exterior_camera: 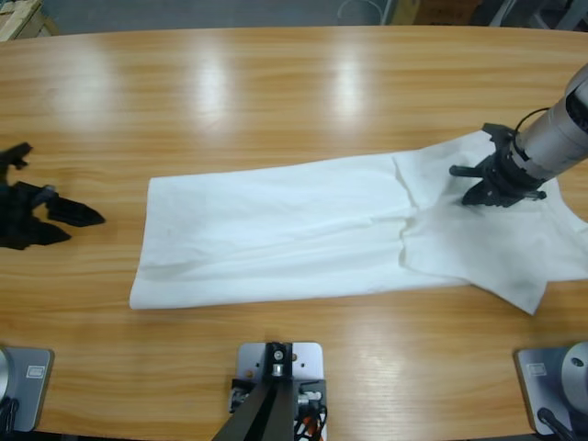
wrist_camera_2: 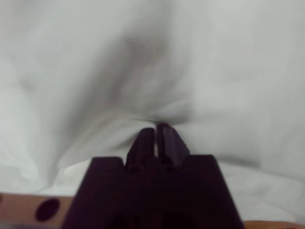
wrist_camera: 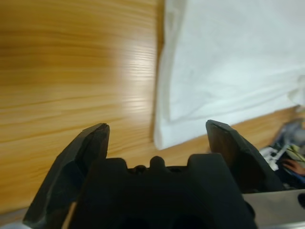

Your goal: Fold clothes

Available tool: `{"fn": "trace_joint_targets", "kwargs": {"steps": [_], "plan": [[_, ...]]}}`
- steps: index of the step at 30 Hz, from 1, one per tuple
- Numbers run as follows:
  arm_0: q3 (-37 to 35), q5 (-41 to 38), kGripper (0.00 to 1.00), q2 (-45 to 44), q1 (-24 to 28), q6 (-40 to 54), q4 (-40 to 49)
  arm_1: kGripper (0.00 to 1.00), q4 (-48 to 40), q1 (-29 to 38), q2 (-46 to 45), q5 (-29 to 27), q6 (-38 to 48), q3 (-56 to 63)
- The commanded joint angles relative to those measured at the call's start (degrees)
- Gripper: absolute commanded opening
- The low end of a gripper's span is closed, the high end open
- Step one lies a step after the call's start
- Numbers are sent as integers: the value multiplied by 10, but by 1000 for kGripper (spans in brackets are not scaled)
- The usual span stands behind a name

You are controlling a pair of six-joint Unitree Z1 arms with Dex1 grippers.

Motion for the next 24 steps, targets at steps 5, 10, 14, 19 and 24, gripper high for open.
{"fn": "trace_joint_targets", "kwargs": {"steps": [5, 10, 14, 19, 24], "plan": [[123, -96, 789, 105, -22, -15, -145, 1000, 47, 48, -93, 12, 39, -3], [129, -103, 798, 159, -42, -16, -221, 1000, 62, 54, -109, 12, 41, -4], [132, -96, 793, 190, -52, -16, -248, 1000, 71, 54, -120, 10, 41, -3], [153, -102, 784, 228, -64, -21, -302, 1000, 75, 54, -126, 9, 42, -3], [157, -101, 769, 240, -76, -28, -324, 1000, 75, 54, -130, 8, 42, -3]]}}
